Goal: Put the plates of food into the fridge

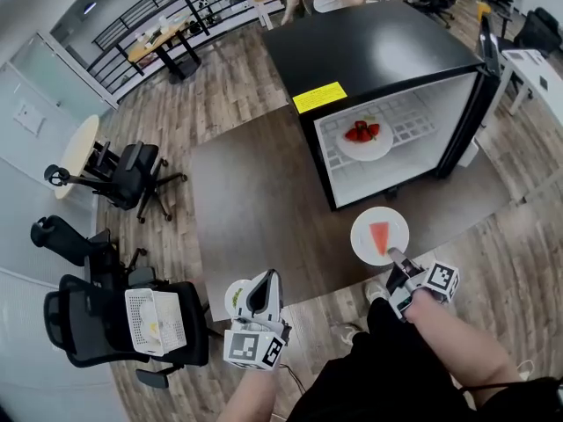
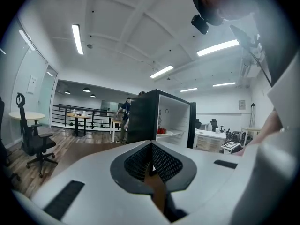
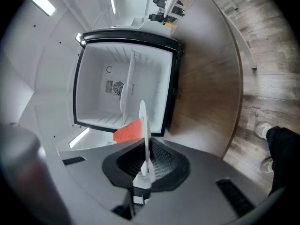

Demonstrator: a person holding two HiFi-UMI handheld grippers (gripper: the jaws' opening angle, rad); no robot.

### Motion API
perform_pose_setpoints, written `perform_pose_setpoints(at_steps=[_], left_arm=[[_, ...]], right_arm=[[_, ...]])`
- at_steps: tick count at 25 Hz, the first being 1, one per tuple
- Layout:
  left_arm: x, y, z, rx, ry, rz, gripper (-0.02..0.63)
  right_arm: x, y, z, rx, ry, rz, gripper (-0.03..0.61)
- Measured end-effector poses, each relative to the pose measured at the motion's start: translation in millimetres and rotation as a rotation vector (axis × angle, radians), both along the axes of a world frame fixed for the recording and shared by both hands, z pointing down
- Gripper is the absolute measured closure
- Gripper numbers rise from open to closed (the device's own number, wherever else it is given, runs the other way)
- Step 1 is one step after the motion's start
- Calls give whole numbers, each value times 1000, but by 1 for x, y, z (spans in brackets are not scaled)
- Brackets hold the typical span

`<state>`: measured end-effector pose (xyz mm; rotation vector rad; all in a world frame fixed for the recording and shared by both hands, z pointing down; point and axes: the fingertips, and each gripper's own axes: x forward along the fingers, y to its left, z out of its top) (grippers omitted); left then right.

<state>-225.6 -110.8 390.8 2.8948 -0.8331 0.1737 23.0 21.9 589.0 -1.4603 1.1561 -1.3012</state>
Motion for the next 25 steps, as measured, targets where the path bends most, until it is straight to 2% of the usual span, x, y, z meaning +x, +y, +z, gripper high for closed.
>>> perform_pose_setpoints(at_steps=[10, 25], left_arm=[[42, -21, -31, 45, 51, 1, 611], [111, -58, -51, 74, 70, 23, 611]], right_arm=[[75, -13, -54, 51, 18, 78, 557], [173, -44, -115, 89, 45, 166, 557]])
